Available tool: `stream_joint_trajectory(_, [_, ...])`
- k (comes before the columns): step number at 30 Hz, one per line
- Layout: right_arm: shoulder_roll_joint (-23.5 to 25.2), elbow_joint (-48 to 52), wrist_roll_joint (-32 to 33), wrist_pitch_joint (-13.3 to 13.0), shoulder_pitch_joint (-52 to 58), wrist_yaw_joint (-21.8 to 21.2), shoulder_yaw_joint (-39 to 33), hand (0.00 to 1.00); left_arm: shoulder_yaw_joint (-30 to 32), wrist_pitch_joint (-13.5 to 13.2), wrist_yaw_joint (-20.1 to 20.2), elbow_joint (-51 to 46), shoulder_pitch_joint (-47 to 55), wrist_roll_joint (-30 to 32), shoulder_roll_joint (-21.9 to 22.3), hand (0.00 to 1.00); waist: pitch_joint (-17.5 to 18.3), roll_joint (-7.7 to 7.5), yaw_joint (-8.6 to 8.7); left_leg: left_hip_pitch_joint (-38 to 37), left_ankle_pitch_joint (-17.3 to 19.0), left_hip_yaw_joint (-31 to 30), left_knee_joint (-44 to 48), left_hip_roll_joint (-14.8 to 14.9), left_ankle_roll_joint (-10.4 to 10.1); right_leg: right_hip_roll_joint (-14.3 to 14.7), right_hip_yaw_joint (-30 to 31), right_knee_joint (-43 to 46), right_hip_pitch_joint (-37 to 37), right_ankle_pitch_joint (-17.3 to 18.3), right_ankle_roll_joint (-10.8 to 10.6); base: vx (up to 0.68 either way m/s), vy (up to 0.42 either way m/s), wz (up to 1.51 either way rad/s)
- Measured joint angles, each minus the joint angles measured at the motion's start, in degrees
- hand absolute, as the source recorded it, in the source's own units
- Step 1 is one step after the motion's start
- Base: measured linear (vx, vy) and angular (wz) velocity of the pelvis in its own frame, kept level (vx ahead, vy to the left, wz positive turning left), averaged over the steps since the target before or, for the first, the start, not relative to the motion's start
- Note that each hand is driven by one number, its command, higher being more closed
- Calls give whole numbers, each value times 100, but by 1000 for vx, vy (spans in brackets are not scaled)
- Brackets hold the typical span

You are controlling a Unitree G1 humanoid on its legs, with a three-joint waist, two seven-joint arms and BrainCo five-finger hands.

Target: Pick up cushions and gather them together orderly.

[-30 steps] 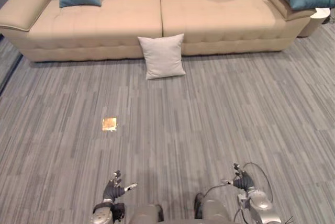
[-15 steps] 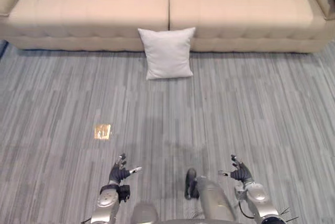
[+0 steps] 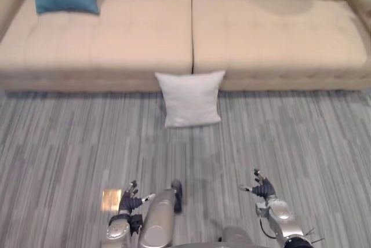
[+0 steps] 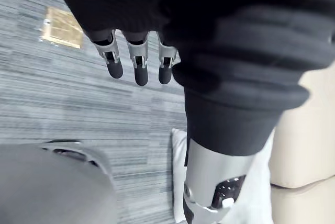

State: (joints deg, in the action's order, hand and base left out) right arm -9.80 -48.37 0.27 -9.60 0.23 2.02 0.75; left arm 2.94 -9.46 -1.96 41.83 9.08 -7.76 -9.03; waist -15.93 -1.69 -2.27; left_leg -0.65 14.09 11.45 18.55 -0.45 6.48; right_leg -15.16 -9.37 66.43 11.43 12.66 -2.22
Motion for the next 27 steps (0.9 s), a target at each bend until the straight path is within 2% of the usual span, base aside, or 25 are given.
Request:
stream_joint_trajectory(1, [0,25,-33,-8,-39,0,11,0,2,-9,-24,1,-38,-2,-28,0,10,63,107,-423,-3,-57,-372,76,-5,269,-220,-798,410,134,32,437,6,18])
stream_joint_trajectory(2, [-3,25,-34,-8,-45,0,11,0,3,-12,-33,6,-43,-2,-29,0,7,66,155,-544,-3,-62,-471,93,-5,374,-265,-1231,545,177,-11,650,-21,26])
stream_joint_trajectory(3, [-32,24,-33,-7,-48,10,6,0,1,-11,-55,94,-100,-2,-29,0,6,58,177,-733,-2,-72,-587,136,-6,578,-338,-2295,731,142,-28,424,-52,20])
stream_joint_trajectory(4, [-43,22,-33,-4,-13,11,6,0,1,-5,-58,135,-135,-2,-29,0,6,54,179,-815,-2,-83,-631,152,-7,686,-350,-2930,787,65,-73,633,-128,48])
stream_joint_trajectory(5, [-39,19,-33,8,101,11,4,0,-4,-5,-64,165,-155,0,-15,0,26,-25,238,-1031,36,-213,-738,136,-117,895,-303,-4553,747,-562,-74,540,-136,54])
stream_joint_trajectory(6, [-31,23,-33,8,157,10,5,0,-13,-7,-58,164,-133,0,-18,0,58,-82,276,-1132,91,-284,-776,100,-304,936,-231,-5126,716,-920,-72,655,-208,88])
stream_joint_trajectory(7, [-26,22,-38,14,275,14,-6,0,-14,-4,-63,219,-109,10,-12,0,94,-203,334,-1305,305,-517,-759,40,-644,953,39,-5466,641,-2053,140,558,-203,64])
stream_joint_trajectory(8, [-104,-52,-37,52,281,16,-55,0,-9,10,-68,381,-199,20,115,0,102,4,349,-1382,395,-640,-692,213,-764,1082,-6,-5098,696,-1958,351,533,-199,57])
stream_joint_trajectory(9, [-56,-4,-35,91,246,18,-80,0,-7,3,-61,382,-173,75,126,0,159,53,351,-1184,355,-725,-199,386,-861,1154,-80,-4971,683,-1631,433,508,-196,20])
stream_joint_trajectory(10, [-40,35,-35,94,251,14,-86,0,-4,-1,-63,370,-174,78,148,0,167,74,361,-1019,321,-737,240,455,-922,1186,-152,-4939,628,-1549,496,470,-215,32])
stream_joint_trajectory(11, [-1,116,-36,100,300,15,-96,0,11,-1,-64,371,-201,101,208,0,153,108,387,-493,81,-681,1427,698,-1302,1284,-269,-5060,357,-1388,541,469,-221,36])
stream_joint_trajectory(12, [37,226,-27,107,375,30,-95,0,14,-1,-59,367,-210,115,255,0,142,131,370,-87,36,-597,2380,1019,-1441,1399,-334,-5227,73,-1322,596,516,-217,27])
stream_joint_trajectory(13, [110,347,-14,106,452,45,-121,0,13,3,-57,371,-212,115,313,0,139,129,283,247,84,-333,3119,1352,-1367,1532,-387,-5431,-286,-1258,650,408,-140,6])
stream_joint_trajectory(14, [145,419,-12,103,480,53,-172,0,11,6,-57,371,-218,116,364,0,141,122,241,386,142,-225,3248,1463,-1266,1560,-427,-5508,-469,-1235,667,392,-115,-1])
stream_joint_trajectory(15, [176,527,6,92,490,75,-283,0,-8,4,-53,362,-267,118,482,0,144,118,168,625,230,-60,3061,1536,-1118,1557,-440,-5647,-711,-1218,666,326,-46,-3])
stream_joint_trajectory(16, [165,622,29,86,449,114,-341,0,-8,1,-48,360,-329,120,578,0,144,128,128,882,261,5,2628,1527,-1065,1547,-394,-5780,-828,-1218,664,299,-17,-7])
stream_joint_trajectory(18, [181,668,35,75,357,157,-385,0,-6,2,-52,366,-363,120,591,0,144,143,111,1114,249,-69,1843,1486,-1081,1520,-309,-5802,-835,-1183,605,226,59,-25])
stream_joint_trajectory(19, [177,664,37,62,351,170,-446,0,-11,7,-57,384,-343,117,597,0,168,233,116,1096,-35,-282,750,1349,-1186,1532,-217,-5768,-829,-1111,463,178,136,-31])
stream_joint_trajectory(20, [141,665,37,60,380,171,-459,0,-12,5,-57,420,-337,117,614,0,182,331,116,1055,-398,-371,395,1349,-1173,1580,-168,-5733,-825,-1062,387,171,168,-43])
stream_joint_trajectory(21, [181,598,37,84,386,176,-500,0,-4,9,-62,555,-386,116,566,0,151,315,67,953,-507,-323,366,1311,-1167,1534,-59,-5645,-821,-1013,311,157,184,-35])
stream_joint_trajectory(24, [232,583,12,95,485,189,-475,0,3,4,-79,620,-421,110,354,0,161,243,66,882,-432,-67,207,1068,-1049,1267,170,-5357,-568,-830,50,101,155,-25])
stream_joint_trajectory(27, [236,583,11,90,190,291,-346,0,47,1,-125,605,-709,52,158,0,-37,229,8,1276,-340,90,529,1046,-913,1190,335,-4980,-68,-770,-14,12,113,-27])
